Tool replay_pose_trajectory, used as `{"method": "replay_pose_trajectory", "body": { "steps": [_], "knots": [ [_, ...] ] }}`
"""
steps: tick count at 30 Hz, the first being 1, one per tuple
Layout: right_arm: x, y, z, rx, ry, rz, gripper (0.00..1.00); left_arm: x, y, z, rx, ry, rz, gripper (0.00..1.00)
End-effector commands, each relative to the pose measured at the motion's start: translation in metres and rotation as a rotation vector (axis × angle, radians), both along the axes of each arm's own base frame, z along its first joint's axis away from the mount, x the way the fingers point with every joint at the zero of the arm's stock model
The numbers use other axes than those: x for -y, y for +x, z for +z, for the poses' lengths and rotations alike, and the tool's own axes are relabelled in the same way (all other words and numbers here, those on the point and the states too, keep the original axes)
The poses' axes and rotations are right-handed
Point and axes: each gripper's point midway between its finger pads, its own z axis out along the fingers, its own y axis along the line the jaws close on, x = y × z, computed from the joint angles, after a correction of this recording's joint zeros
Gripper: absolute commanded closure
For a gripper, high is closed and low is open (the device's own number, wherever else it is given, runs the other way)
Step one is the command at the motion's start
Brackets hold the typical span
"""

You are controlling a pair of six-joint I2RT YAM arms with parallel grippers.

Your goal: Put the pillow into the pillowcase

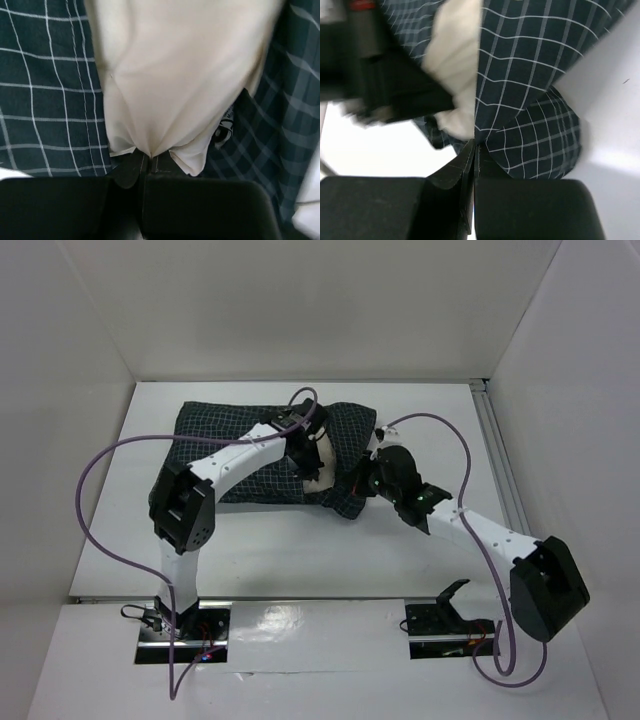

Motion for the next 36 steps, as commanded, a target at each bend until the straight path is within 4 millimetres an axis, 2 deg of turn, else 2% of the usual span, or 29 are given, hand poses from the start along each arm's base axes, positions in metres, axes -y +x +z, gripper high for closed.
{"method": "replay_pose_trajectory", "body": {
  "steps": [1, 2, 3, 6, 7, 9, 11, 12, 14, 15, 16, 18, 19, 20, 21, 22, 23, 25, 26, 27, 29, 31, 32, 33, 34, 36],
  "knots": [
    [-0.018, -0.024, 0.043, 0.072, 0.017, 0.19, 1.0, -0.009, 0.043, -0.005, 0.084, 0.012, 0.138, 1.0],
    [-0.019, -0.027, 0.049, 0.071, 0.023, 0.201, 1.0, -0.009, 0.043, -0.005, 0.084, 0.012, 0.138, 1.0],
    [-0.022, -0.03, 0.069, 0.115, 0.046, 0.229, 1.0, -0.01, 0.041, -0.014, 0.066, 0.026, 0.137, 1.0],
    [-0.029, -0.039, 0.103, 0.185, 0.11, 0.292, 1.0, -0.008, 0.037, -0.021, 0.051, 0.014, 0.116, 1.0],
    [-0.033, -0.047, 0.127, 0.233, 0.151, 0.335, 1.0, -0.008, 0.037, -0.025, 0.044, 0.019, 0.116, 1.0],
    [-0.036, -0.055, 0.158, 0.317, 0.204, 0.381, 1.0, -0.001, 0.032, -0.026, 0.053, 0.034, 0.078, 1.0],
    [-0.038, -0.056, 0.161, 0.326, 0.211, 0.39, 1.0, 0.001, 0.034, -0.022, 0.061, 0.028, 0.078, 1.0],
    [-0.035, -0.056, 0.154, 0.313, 0.183, 0.387, 1.0, 0.006, 0.029, -0.014, 0.07, 0.012, 0.055, 1.0],
    [-0.033, -0.048, 0.11, 0.22, 0.088, 0.371, 1.0, 0.01, 0.026, 0.003, 0.089, -0.023, 0.031, 1.0],
    [-0.03, -0.045, 0.095, 0.193, 0.057, 0.357, 1.0, 0.011, 0.023, 0.029, 0.127, -0.064, 0.016, 1.0],
    [-0.027, -0.042, 0.069, 0.14, 0.013, 0.341, 1.0, 0.009, 0.019, 0.037, 0.144, -0.065, -0.021, 1.0],
    [-0.026, -0.041, 0.047, 0.086, -0.026, 0.337, 1.0, 0.011, 0.009, 0.057, 0.159, -0.101, -0.087, 0.84],
    [-0.024, -0.039, 0.027, 0.042, -0.062, 0.334, 1.0, 0.011, 0.005, 0.076, 0.187, -0.124, -0.117, 0.74],
    [-0.022, -0.038, 0.018, 0.016, -0.083, 0.322, 0.95, 0.01, 0.0, 0.081, 0.195, -0.123, -0.161, 0.65],
    [-0.021, -0.039, 0.011, -0.014, -0.105, 0.327, 0.9, 0.014, -0.006, 0.09, 0.195, -0.151, -0.193, 0.44],
    [-0.017, -0.038, 0.004, -0.035, -0.128, 0.31, 0.88, 0.013, -0.011, 0.095, 0.194, -0.156, -0.209, 0.38],
    [-0.013, -0.03, 0.006, -0.03, -0.15, 0.272, 0.74, 0.01, -0.016, 0.105, 0.211, -0.163, -0.232, 0.34],
    [-0.008, -0.029, 0.005, -0.04, -0.171, 0.249, 0.64, 0.003, -0.026, 0.102, 0.187, -0.164, -0.244, 0.33],
    [-0.002, -0.023, 0.013, -0.032, -0.165, 0.199, 0.63, -0.001, -0.031, 0.109, 0.201, -0.172, -0.245, 0.33],
    [0.0, -0.023, 0.011, -0.039, -0.174, 0.191, 0.61, -0.006, -0.033, 0.108, 0.207, -0.159, -0.235, 0.35],
    [-0.001, -0.016, 0.026, -0.022, -0.161, 0.162, 0.61, -0.023, -0.033, 0.097, 0.19, -0.129, -0.191, 0.44],
    [-0.001, -0.011, 0.03, -0.023, -0.159, 0.14, 0.61, -0.032, -0.027, 0.094, 0.21, -0.105, -0.161, 0.51],
    [-0.001, -0.003, 0.029, -0.036, -0.172, 0.111, 0.57, -0.035, -0.025, 0.087, 0.194, -0.095, -0.15, 0.53],
    [-0.001, 0.0, 0.026, -0.051, -0.186, 0.104, 0.47, -0.036, -0.021, 0.076, 0.176, -0.074, -0.144, 0.55],
    [-0.005, 0.012, 0.019, -0.088, -0.204, 0.079, 0.34, -0.048, -0.01, 0.052, 0.154, 0.009, -0.1, 0.55],
    [-0.007, 0.023, 0.013, -0.106, -0.225, 0.048, 0.34, -0.053, -0.006, 0.046, 0.142, 0.021, -0.076, 0.55]
  ]
}}
